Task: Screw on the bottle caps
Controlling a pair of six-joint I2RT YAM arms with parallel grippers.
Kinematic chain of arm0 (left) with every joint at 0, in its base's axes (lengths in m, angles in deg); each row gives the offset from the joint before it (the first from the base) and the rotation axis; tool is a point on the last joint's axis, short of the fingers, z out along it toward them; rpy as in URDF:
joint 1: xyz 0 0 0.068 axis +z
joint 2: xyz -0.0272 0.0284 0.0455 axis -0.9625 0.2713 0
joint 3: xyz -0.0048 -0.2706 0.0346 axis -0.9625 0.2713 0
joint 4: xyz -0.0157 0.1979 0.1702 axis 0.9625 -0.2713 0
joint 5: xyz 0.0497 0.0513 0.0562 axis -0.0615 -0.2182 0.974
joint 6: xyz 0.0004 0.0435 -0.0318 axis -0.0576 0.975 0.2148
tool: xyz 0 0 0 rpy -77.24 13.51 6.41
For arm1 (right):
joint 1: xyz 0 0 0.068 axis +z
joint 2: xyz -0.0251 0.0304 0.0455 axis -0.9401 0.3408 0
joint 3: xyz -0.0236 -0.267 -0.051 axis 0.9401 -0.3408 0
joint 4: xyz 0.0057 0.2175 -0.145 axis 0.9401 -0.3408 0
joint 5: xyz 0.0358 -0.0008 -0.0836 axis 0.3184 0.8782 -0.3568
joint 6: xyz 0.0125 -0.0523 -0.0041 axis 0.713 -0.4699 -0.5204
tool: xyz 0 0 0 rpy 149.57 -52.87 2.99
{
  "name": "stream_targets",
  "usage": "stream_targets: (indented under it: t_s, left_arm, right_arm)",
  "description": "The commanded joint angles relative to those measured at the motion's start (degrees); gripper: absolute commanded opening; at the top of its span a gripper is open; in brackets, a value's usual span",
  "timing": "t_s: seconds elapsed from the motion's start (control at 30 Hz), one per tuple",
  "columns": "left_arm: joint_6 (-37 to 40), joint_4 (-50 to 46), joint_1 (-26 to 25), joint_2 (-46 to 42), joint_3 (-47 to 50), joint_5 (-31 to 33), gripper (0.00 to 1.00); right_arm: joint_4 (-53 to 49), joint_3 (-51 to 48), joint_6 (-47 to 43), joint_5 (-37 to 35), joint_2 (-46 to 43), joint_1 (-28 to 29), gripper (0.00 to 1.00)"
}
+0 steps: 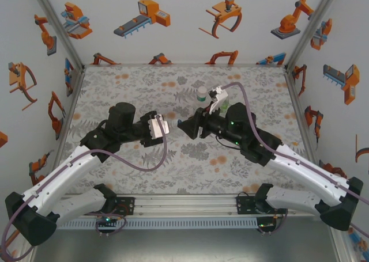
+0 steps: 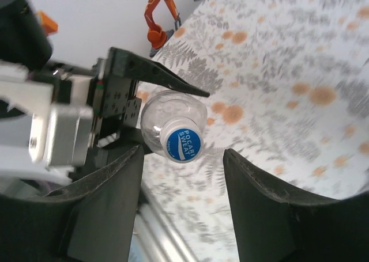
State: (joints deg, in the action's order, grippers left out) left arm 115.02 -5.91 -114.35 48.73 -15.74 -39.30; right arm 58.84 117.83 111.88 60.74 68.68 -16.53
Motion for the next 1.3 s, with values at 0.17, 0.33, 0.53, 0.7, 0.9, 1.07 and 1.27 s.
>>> stream_targets:
  t_s: [0.17,0.33,0.53,0.7,0.9,1.07,1.27]
  left_arm:
    - [3.2,-1.8,-0.1,-0.9,-0.2,-13.8,0.0]
    - [4.3,-3.1,-0.1,-0.6,-0.4,-17.4,0.0]
    - [4.6,-4.5,-0.2,0.2,-1.3,-17.6,0.0]
    - [4.6,-4.5,-0.1,0.1,-1.3,-17.6,0.0]
    - [4.7,-4.7,-0.1,0.0,-1.4,-17.7,0.0]
    - [4.7,-4.8,-0.1,-0.3,-1.5,-17.7,0.0]
    - [4.7,-4.8,-0.1,-0.3,-1.5,-17.7,0.0]
  right_arm:
    - [-5.5,3.0,-37.3,15.8,-3.9,0.0,0.55]
    - [-16.0,7.7,-52.7,24.4,-2.0,0.2,0.54]
    - [-20.2,10.6,-61.5,27.8,0.8,0.4,0.54]
    - [-19.8,11.8,-63.5,30.4,3.2,0.6,0.54]
    - [-18.9,12.5,-63.6,30.5,5.5,1.1,0.52]
    - [-18.4,12.2,-63.6,30.4,5.4,1.4,0.46]
    - [-18.5,11.9,-63.6,29.3,5.4,1.4,0.39]
